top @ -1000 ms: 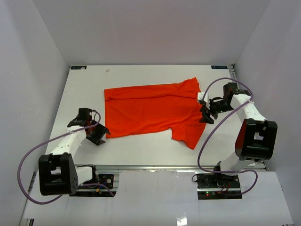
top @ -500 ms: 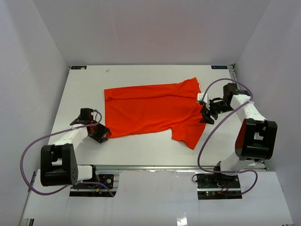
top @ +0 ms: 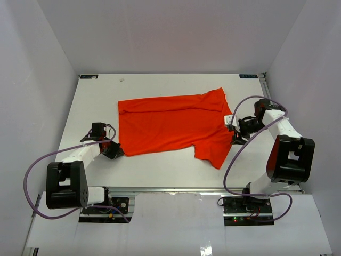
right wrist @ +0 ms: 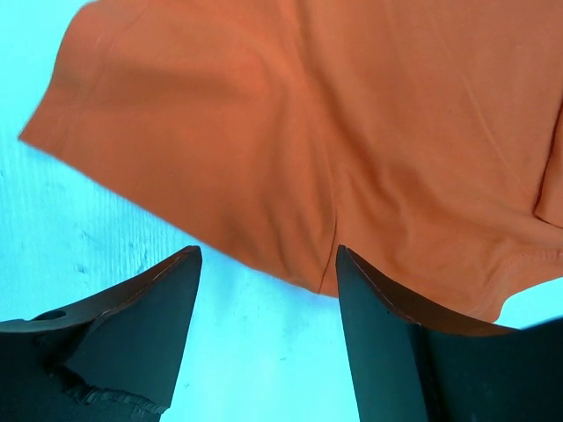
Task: Fold and stack the t-shirts
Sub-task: Fold the tshirt
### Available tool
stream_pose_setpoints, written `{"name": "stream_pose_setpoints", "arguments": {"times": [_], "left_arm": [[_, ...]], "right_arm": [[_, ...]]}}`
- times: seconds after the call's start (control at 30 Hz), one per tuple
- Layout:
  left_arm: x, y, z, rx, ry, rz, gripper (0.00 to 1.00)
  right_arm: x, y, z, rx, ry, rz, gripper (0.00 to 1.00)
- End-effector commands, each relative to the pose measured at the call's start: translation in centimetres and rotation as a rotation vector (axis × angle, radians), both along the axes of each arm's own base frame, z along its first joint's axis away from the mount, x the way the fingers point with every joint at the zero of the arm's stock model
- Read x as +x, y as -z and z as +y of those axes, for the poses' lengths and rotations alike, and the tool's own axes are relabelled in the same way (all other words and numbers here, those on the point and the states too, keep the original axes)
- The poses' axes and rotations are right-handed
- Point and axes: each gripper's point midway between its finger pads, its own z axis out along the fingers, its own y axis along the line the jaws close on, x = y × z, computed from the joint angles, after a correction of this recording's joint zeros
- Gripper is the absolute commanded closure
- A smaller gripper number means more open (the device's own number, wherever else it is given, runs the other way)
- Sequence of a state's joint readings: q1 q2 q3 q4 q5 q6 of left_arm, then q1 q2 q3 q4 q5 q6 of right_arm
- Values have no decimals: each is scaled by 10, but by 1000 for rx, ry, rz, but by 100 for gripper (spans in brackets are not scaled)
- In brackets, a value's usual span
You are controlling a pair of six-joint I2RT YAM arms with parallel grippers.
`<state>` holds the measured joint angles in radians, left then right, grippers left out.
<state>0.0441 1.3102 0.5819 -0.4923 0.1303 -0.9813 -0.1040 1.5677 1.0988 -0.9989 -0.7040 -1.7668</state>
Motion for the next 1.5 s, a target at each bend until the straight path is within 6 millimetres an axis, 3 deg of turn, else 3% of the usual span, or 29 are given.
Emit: {"name": "stream_pose_setpoints", "arguments": {"times": [0.0, 0.27, 0.53, 0.77, 0.97, 1.0, 1.17, 1.47], "left_arm": [[-4, 5, 7, 41, -1, 22, 92], [-1, -1, 5, 31, 9, 0, 92], [-3, 1, 4, 27, 11, 9, 92], [-2, 0, 3, 23, 18, 12, 92], [0, 0, 2, 21, 22, 12, 92], [1, -1, 2, 20, 22, 9, 92], [2, -4, 2, 20, 22, -4, 92], [15, -21, 7, 45, 19, -52, 92]], "right_arm": [[-10, 11, -8, -44, -114, -28, 31], [10, 34, -11, -66, -91, 4, 45], [24, 59, -17, -126, -52, 15, 46], [19, 75, -18, -166, -63, 43, 45], [12, 90, -17, -197, -85, 83, 55], [12, 91, -17, -198, -85, 84, 60], [20, 80, -17, -186, -60, 60, 74], [46, 15, -19, -59, -2, -13, 84]]}}
